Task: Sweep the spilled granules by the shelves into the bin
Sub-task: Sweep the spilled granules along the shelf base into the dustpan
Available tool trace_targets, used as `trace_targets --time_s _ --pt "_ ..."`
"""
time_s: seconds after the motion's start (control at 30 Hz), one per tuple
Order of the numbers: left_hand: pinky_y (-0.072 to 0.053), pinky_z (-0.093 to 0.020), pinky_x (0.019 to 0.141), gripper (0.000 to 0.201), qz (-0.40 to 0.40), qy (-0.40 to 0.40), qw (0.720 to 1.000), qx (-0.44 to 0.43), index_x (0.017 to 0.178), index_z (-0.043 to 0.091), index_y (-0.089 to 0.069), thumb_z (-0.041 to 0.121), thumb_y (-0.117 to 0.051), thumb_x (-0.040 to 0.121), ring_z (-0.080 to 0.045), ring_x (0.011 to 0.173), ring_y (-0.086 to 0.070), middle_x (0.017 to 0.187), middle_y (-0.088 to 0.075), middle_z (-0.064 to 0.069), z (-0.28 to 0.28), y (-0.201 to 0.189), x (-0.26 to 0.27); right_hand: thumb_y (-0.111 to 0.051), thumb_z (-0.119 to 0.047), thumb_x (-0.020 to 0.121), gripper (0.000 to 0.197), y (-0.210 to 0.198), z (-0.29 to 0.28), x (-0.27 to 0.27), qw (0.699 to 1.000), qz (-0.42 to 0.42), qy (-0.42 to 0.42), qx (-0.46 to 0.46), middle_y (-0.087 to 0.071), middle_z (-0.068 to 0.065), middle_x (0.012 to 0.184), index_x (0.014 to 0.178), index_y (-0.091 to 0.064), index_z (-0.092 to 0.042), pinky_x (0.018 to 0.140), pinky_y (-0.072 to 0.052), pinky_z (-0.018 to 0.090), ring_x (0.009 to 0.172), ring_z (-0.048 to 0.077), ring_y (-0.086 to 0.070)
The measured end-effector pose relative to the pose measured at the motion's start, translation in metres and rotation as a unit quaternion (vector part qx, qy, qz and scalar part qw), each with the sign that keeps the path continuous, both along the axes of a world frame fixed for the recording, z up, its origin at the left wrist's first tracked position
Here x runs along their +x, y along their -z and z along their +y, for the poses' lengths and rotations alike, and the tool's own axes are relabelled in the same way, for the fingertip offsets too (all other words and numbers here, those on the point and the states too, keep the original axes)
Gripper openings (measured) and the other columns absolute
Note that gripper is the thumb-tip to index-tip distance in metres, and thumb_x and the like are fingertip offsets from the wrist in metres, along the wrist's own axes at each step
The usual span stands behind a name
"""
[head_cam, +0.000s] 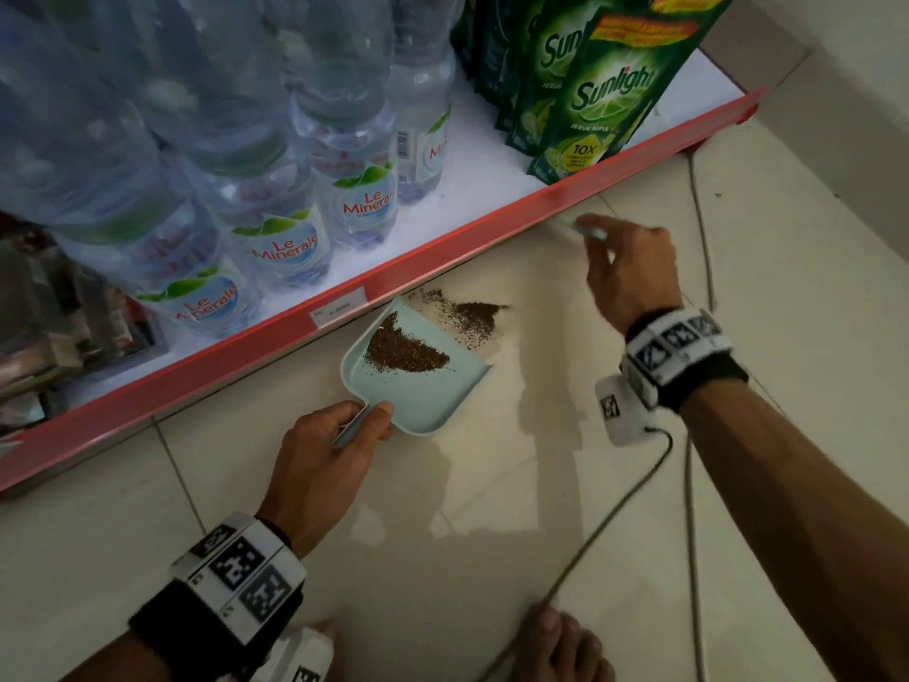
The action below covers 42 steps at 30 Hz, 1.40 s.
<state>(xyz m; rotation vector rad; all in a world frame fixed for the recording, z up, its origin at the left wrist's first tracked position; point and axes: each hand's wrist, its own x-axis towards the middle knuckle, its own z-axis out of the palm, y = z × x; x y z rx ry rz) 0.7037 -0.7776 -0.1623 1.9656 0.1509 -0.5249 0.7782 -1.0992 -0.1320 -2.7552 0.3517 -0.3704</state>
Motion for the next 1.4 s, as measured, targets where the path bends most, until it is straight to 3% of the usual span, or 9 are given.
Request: trace_targets --time_s 0.17,0.37,0.5,0.67,0.8,0.97,1.1,1.23,1.4 --pt "-0.035 -0.027 0.053 0.034 -0.004 0.003 1.0 0.004 0.068 0.019 -0.067 0.042 -0.059 0.092 -0.001 0.038 -0.04 0.038 -0.047 0.013 0.0 0.001 -0.003 -0.049 -0.013 0.096 0.033 0.02 -0.007 0.039 0.993 0.106 0.047 0.003 -0.07 0.026 0.107 0.121 -0.069 -0.015 0.086 -0.048 0.04 0.098 0.046 -0.061" --pt "-0.034 -0.028 0.053 0.035 0.004 -0.008 1.0 -0.004 0.068 0.018 -0.067 0.042 -0.059 0.092 -0.002 0.038 -0.039 0.038 -0.047 0.013 0.006 0.001 -0.007 -0.052 -0.002 0.094 0.033 0.019 0.057 0.02 0.961 0.094 -0.251 0.071 -0.071 0.008 0.119 0.121 -0.069 -0.01 0.094 -0.053 0.033 0.099 0.028 -0.071" --pt "-0.033 -0.025 0.052 0.034 0.0 -0.01 1.0 0.001 0.069 0.019 -0.067 0.041 -0.059 0.093 0.001 0.038 -0.043 0.038 -0.049 0.015 0.011 0.0 -0.011 -0.053 -0.008 0.098 0.028 0.005 0.053 -0.004 0.925 0.098 -0.362 0.061 -0.071 0.005 0.119 0.122 -0.069 -0.011 0.078 -0.058 0.038 0.085 0.026 -0.073" --pt "-0.033 -0.024 0.051 0.033 -0.005 -0.004 1.0 0.0 0.07 0.018 -0.067 0.041 -0.059 0.092 0.0 0.038 -0.042 0.039 -0.049 0.015 0.011 -0.002 -0.012 -0.055 -0.004 0.095 0.028 0.001 0.016 -0.005 0.972 -0.003 -0.229 0.045 -0.073 0.006 0.114 0.117 -0.071 -0.01 0.086 -0.05 0.023 0.092 0.02 -0.072" --pt "-0.035 -0.026 0.051 0.035 -0.008 0.005 1.0 0.003 0.067 0.019 -0.067 0.043 -0.059 0.091 -0.002 0.038 -0.039 0.039 -0.046 0.011 0.008 -0.002 -0.014 -0.051 -0.002 0.091 0.036 0.012 0.013 0.017 0.996 0.03 -0.061 0.061 -0.073 0.014 0.112 0.119 -0.071 -0.012 0.092 -0.052 0.032 0.101 0.033 -0.069" --pt "-0.036 -0.028 0.05 0.025 -0.011 0.014 1.0 0.002 0.071 0.032 -0.068 0.044 -0.059 0.091 -0.002 0.038 -0.04 0.04 -0.048 0.009 0.009 0.0 -0.019 -0.052 0.0 0.092 0.039 0.017 0.055 0.018 0.969 0.11 -0.195 0.106 -0.073 0.006 0.115 0.124 -0.069 -0.016 0.095 -0.053 0.036 0.1 0.023 -0.069" --pt "-0.035 -0.027 0.053 0.027 0.003 0.008 1.0 -0.028 0.07 0.032 -0.07 0.048 -0.058 0.088 -0.003 0.04 -0.039 0.04 -0.045 0.01 0.015 0.002 -0.028 -0.061 -0.002 0.089 0.032 0.004 0.054 0.012 0.94 0.133 -0.303 0.082 -0.076 0.003 0.099 0.115 -0.073 -0.015 0.069 -0.046 0.018 0.075 0.012 -0.064" --pt "-0.036 -0.027 0.052 0.027 0.008 0.004 1.0 -0.018 0.07 0.03 -0.069 0.048 -0.059 0.088 -0.003 0.04 -0.041 0.04 -0.047 0.009 0.021 0.004 -0.036 -0.062 -0.002 0.089 0.03 -0.013 0.028 0.011 0.958 0.08 -0.257 0.1 -0.068 -0.008 0.083 0.113 -0.074 -0.015 0.067 -0.039 0.0 0.066 0.0 -0.055" --pt "-0.036 -0.026 0.051 0.026 0.012 0.003 1.0 -0.017 0.07 0.032 -0.069 0.046 -0.059 0.089 -0.001 0.039 -0.041 0.04 -0.049 0.01 0.022 0.006 -0.041 -0.053 -0.002 0.09 0.037 -0.001 0.039 0.025 0.982 0.094 -0.162 0.036 -0.072 0.006 0.117 0.117 -0.072 -0.018 0.098 -0.048 0.037 0.106 0.03 -0.065"
